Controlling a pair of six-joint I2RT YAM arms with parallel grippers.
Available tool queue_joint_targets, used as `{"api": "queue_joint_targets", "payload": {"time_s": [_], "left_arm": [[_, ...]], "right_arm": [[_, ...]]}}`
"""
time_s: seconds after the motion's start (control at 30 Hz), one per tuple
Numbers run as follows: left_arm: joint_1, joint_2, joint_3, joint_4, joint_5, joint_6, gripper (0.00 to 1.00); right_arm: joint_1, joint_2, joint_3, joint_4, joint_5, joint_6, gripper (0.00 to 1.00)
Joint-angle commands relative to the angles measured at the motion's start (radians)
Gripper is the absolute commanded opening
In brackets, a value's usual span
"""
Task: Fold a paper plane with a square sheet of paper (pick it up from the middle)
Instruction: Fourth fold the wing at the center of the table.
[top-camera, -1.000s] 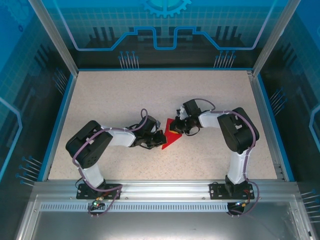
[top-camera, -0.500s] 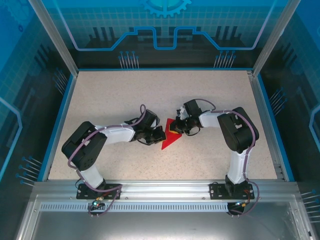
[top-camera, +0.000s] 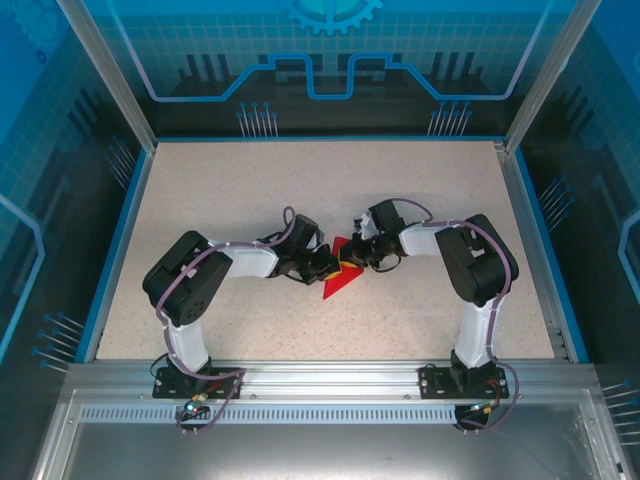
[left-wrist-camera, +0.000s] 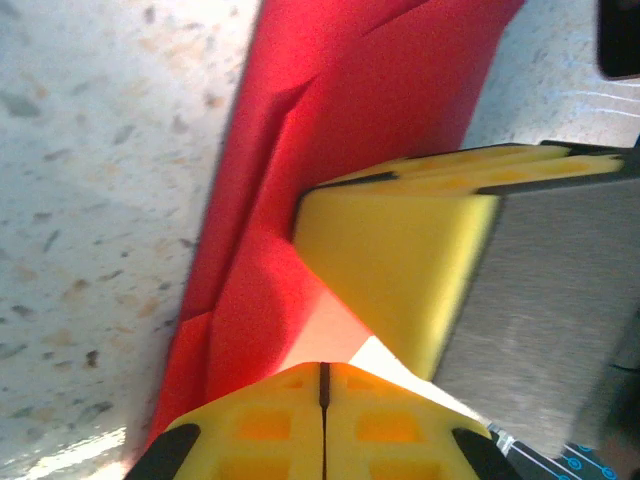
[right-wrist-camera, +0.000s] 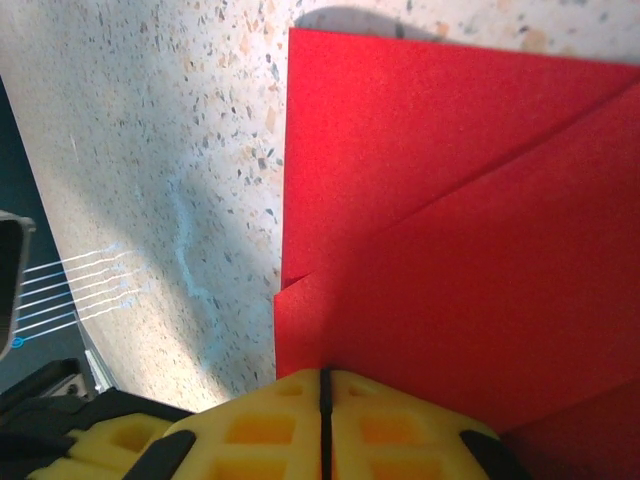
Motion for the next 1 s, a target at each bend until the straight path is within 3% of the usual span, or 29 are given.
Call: {"api": "queue_joint_targets", "payload": {"time_s": [0.0,0.27,0.5,0.97], "left_arm": [[0.007,0.016,-0.016,0.028,0.02,-0.024,0.07],[0.004,0.047,-0.031,-0.003,0.006,-0.004,0.07],[0.004,-0.005,-0.143,-0.049,-0.046,0.031,0.07],[0.005,-0.034,-0.171,-0.037,-0.033,0.045,0.07]], "right_arm": [[-0.018,0.045,-0.041,-0.071,0.092,0.004,0.1],[-0.018,0.047,-0.04,-0.077,0.096,0.003,0.1],[-0.02,0.041,-0.013,-0.101,0.103,-0.019,0.1],[0.035,-0.129,0.032,-0.162,0.06,-0.084,0.13]]}}
